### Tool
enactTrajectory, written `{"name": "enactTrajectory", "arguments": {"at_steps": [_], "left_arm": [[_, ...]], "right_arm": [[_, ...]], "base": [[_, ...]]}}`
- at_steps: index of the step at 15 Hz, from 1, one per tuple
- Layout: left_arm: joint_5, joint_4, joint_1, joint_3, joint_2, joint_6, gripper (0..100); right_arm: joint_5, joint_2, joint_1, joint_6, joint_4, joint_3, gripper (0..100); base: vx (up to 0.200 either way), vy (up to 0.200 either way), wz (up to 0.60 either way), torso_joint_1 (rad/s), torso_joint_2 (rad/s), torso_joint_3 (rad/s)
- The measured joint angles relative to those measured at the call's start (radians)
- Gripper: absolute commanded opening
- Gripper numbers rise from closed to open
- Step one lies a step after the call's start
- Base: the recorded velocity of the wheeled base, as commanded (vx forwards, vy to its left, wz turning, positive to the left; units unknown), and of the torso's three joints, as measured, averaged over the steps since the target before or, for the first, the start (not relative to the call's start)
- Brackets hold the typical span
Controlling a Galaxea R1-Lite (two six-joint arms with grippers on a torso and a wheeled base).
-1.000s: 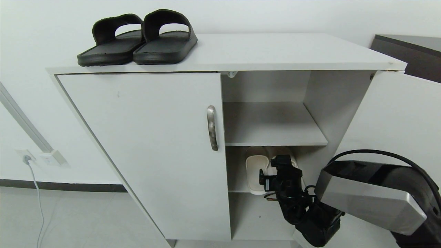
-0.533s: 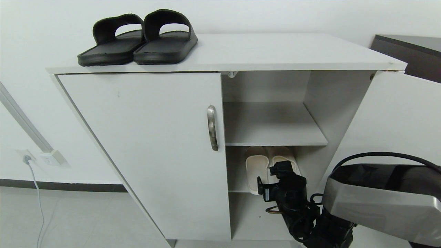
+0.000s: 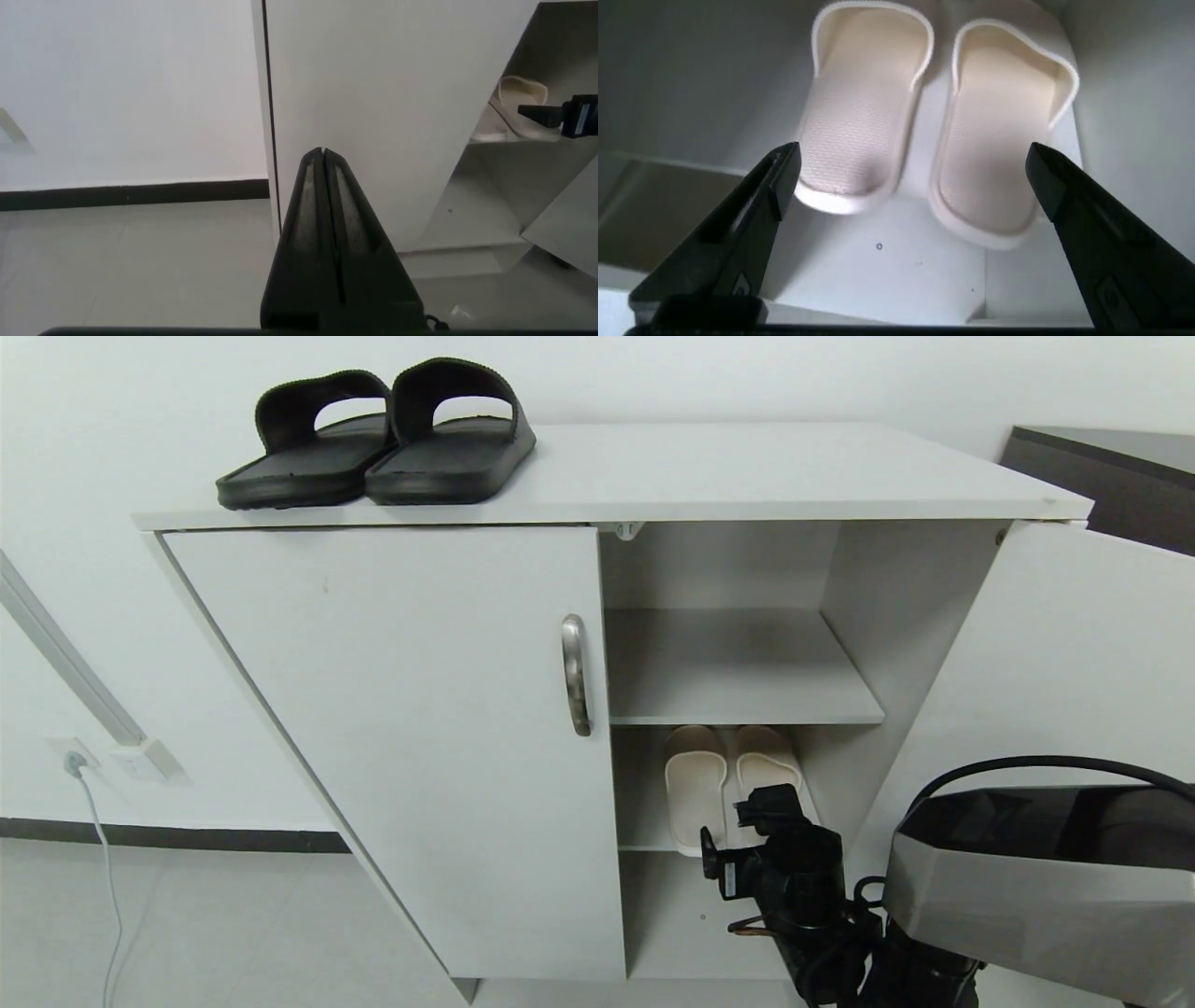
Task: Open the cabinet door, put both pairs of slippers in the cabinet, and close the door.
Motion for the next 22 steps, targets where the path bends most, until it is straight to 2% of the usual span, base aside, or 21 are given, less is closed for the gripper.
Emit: {"name": "enactTrajectory", "arguments": {"at_steps": [2,16,22], "left_arm": [[0.000,0.001,0.000,0.000,0.000,0.000,0],[-0.001,0.000,0.000,0.000,0.000,0.004,0],[-0.001,0.000,0.000,0.000,0.000,0.004,0]], "right_arm": [[0.000,-0.001,0.005,-0.001,0.000,0.001,100],[0.000,0.001,0.004,-0.027,-0.003,-0.004,100],[0.000,0.001,0.007,-0.027,-0.037,0.005,100]], "base": [[-0.200,0.000,0.00,-0.005,0.00,0.007],[0.000,0.000,0.00,0.000,0.00,0.000],[0.000,0.000,0.00,0.002,0.00,0.156]]}}
